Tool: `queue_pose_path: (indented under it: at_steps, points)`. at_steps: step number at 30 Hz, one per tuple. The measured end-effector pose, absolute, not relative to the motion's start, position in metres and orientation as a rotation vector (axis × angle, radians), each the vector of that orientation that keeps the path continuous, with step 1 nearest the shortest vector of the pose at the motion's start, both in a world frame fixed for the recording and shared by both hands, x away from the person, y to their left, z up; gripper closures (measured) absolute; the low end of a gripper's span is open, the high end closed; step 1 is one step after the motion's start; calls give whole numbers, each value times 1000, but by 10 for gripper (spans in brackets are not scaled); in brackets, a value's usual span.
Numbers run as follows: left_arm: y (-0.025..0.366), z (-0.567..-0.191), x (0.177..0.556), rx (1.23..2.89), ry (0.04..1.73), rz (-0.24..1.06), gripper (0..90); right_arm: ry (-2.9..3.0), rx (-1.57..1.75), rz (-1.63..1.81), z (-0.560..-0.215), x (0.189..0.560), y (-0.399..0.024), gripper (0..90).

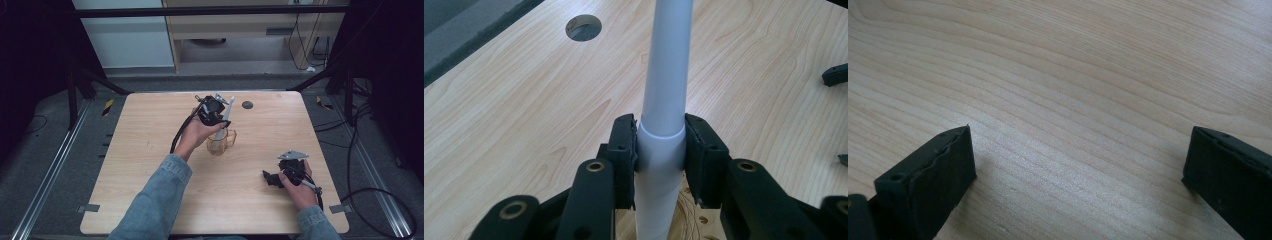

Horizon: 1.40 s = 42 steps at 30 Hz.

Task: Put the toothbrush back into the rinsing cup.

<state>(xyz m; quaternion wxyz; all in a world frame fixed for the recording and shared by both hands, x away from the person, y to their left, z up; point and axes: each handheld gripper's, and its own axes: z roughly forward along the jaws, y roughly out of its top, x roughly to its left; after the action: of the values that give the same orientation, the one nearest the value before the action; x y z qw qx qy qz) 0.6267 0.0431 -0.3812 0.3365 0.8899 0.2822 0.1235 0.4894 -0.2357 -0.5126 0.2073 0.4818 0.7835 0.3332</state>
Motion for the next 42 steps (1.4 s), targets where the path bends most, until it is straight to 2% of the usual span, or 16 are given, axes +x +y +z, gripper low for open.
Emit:
queue_pose_path:
  at_steps: [42]
  points:
    - [38,-386,629,2315,746,321,658,2181,1343,928,-513,489,-236,3]
